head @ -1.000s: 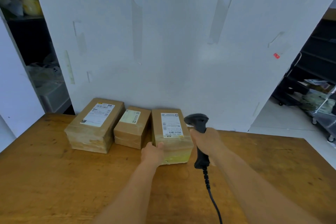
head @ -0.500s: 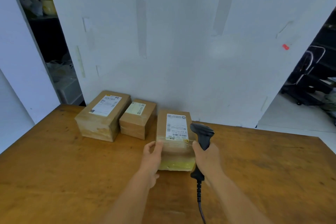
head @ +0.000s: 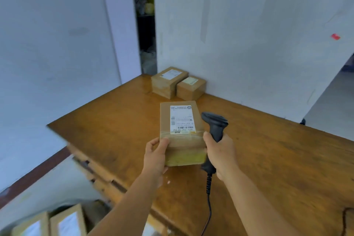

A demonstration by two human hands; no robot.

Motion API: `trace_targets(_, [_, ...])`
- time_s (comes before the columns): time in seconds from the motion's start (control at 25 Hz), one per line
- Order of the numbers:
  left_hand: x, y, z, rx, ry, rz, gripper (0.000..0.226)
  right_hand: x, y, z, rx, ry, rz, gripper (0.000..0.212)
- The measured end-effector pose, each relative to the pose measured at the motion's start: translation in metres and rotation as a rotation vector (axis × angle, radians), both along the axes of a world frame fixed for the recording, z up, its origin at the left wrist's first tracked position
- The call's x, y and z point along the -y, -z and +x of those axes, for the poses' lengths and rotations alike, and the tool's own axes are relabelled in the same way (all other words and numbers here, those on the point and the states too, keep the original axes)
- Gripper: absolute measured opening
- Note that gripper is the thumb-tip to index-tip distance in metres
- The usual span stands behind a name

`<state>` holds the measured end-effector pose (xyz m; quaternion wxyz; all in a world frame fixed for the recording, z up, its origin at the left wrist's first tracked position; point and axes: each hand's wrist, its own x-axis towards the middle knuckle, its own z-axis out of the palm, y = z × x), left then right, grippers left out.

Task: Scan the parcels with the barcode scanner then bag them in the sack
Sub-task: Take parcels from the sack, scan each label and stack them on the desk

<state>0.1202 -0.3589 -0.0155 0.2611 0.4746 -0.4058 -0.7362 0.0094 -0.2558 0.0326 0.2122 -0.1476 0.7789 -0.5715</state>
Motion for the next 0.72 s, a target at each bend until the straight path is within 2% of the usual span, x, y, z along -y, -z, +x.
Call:
trace_targets(0.32, [-0.039, 0.017, 0.202, 0.075, -0.442, -0.027, 0.024, 0.007, 0.029, 0.169, -0.045, -0.435, 0.014, 0.034])
trace_targets(0.52, [-0.061, 0.049, 0.326, 0.088, -0.674, 0.077, 0.021, 0.021, 0.053, 0.288, -0.117, -0.697, 0.064, 0.035])
trace_targets(0.72, [-0.072, 0.090, 0.451, 0.123, -0.755, 0.169, 0.024, 0.038, 0.099, 0.407, -0.117, -0.859, 0.183, 0.031])
